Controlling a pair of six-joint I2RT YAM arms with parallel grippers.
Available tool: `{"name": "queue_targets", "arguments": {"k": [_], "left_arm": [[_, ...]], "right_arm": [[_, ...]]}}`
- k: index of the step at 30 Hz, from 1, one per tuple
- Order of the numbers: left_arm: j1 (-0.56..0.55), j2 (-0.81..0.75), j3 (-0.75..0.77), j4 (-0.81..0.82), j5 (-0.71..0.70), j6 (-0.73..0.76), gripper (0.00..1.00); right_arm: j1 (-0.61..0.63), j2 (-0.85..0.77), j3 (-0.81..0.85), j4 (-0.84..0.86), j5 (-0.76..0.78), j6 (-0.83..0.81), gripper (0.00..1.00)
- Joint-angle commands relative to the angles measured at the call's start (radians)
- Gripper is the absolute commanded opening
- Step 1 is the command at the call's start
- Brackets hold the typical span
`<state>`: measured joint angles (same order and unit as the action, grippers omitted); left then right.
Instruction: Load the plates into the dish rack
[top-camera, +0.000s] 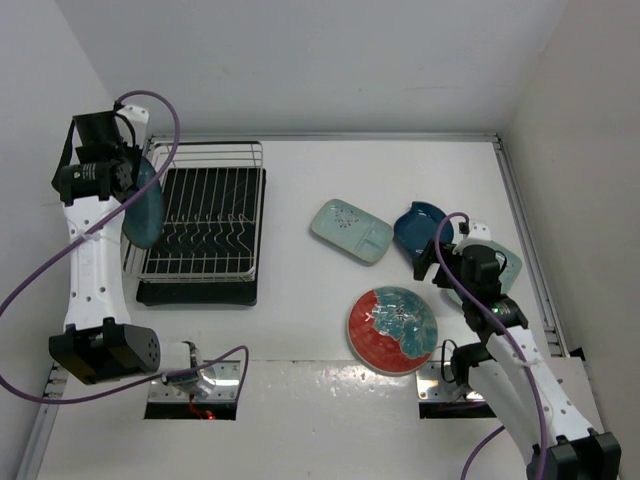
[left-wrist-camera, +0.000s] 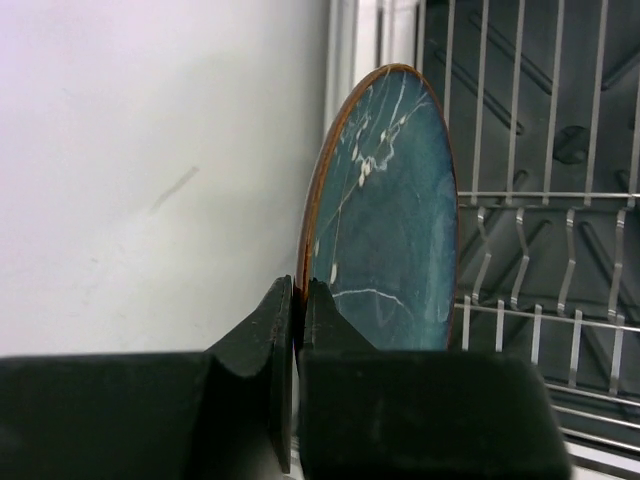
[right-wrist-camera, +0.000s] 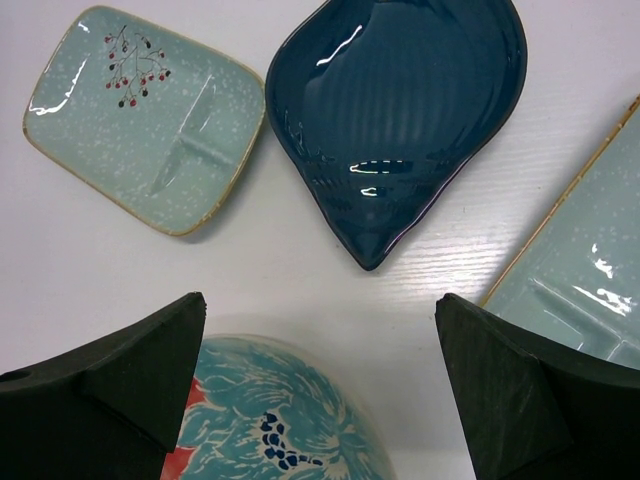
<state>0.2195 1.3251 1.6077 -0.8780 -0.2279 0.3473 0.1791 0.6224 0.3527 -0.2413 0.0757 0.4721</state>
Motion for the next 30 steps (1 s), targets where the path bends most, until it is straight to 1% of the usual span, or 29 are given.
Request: {"name": "queue_targets", "arguments": {"k": [1, 3, 7, 11, 15, 19, 24, 28, 30], "left_arm": [[0.011, -0.047, 0.064, 0.177, -0.036, 0.100, 0.00], [0.020, -0.047, 0.041, 0.189, -0.036, 0.101, 0.00], [0.030, -0.058, -0.043, 0.200, 0.015, 0.088, 0.00], [0.055, -0.067, -0.083, 0.200, 0.036, 0.067, 0.00], [0.064, -0.076, -0.092, 0.200, 0.045, 0.058, 0.00], [0.075, -0.076, -0.153, 0.209, 0.045, 0.049, 0.00], [0.136, -0.087, -0.311, 0.272, 0.129, 0.018, 0.00], [0.159, -0.087, -0.336, 0.292, 0.162, 0.007, 0.00], [0.179, -0.087, -0.345, 0.292, 0.174, 0.007, 0.02]], "right_arm": [[0.006, -0.010, -0.004, 0.046, 0.006, 0.011, 0.96], [0.005, -0.015, -0.008, 0.048, 0.012, 0.014, 0.96], [0.003, -0.024, -0.008, 0.039, 0.024, 0.013, 0.96], [0.002, -0.026, 0.002, 0.025, 0.029, 0.007, 0.96], [0.007, -0.023, 0.003, 0.025, 0.030, 0.011, 0.96], [0.003, -0.024, 0.002, 0.023, 0.029, 0.011, 0.96], [0.005, -0.029, 0.002, 0.019, 0.029, 0.007, 0.96], [0.003, -0.029, 0.011, -0.006, 0.021, -0.007, 0.96], [0.003, -0.021, 0.009, -0.004, -0.023, -0.016, 1.00]]}}
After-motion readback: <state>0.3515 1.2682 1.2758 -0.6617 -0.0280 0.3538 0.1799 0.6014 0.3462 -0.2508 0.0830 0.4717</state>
